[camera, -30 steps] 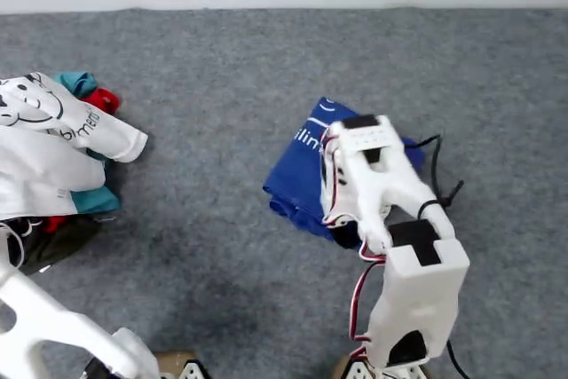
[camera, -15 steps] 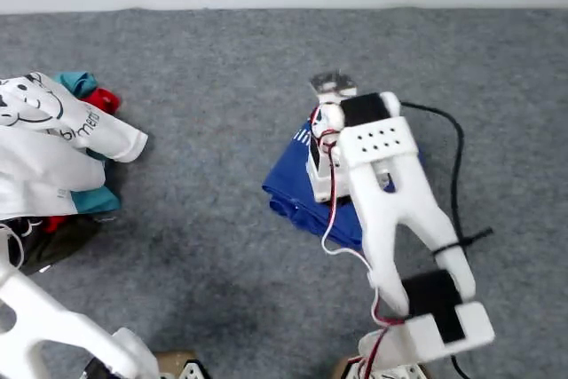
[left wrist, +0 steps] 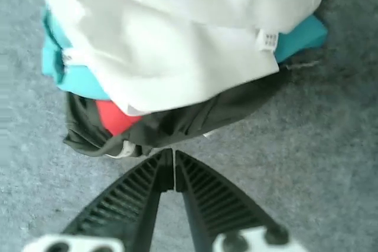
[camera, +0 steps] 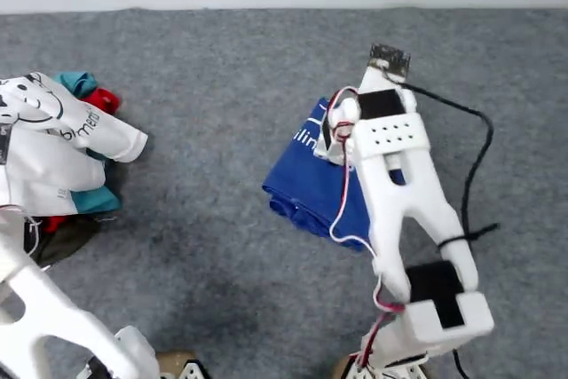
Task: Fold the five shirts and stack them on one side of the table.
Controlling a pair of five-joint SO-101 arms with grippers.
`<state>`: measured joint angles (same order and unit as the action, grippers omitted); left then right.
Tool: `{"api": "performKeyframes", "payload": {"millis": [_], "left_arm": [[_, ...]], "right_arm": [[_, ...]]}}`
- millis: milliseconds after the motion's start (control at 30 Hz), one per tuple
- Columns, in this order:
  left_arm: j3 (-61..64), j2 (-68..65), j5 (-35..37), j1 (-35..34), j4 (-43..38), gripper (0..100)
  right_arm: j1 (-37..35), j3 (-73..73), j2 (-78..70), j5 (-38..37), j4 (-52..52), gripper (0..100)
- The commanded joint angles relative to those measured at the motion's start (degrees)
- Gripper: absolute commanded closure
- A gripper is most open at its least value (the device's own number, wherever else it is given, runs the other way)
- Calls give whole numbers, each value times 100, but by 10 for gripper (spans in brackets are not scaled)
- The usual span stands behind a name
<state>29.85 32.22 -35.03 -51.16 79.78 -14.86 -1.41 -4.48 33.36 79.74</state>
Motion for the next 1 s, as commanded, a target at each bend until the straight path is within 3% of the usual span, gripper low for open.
{"api": "performKeyframes", "payload": {"millis": [0, 333, 700, 767, 967], "left_arm": [[-295, 176, -35, 44, -62, 985], [-286, 176, -35, 44, -141, 985], [-277, 176, -35, 44, -141, 985], [-277, 176, -35, 44, -141, 985], [-277, 176, -123, 44, -141, 985]], "right_arm": [[84, 255, -374, 536, -295, 601], [637, 264, -1165, 615, -963, 601], [664, 290, -2501, 396, -2264, 612], [664, 299, -2651, 387, -2185, 669], [752, 448, -2695, 378, -1780, 998]]}}
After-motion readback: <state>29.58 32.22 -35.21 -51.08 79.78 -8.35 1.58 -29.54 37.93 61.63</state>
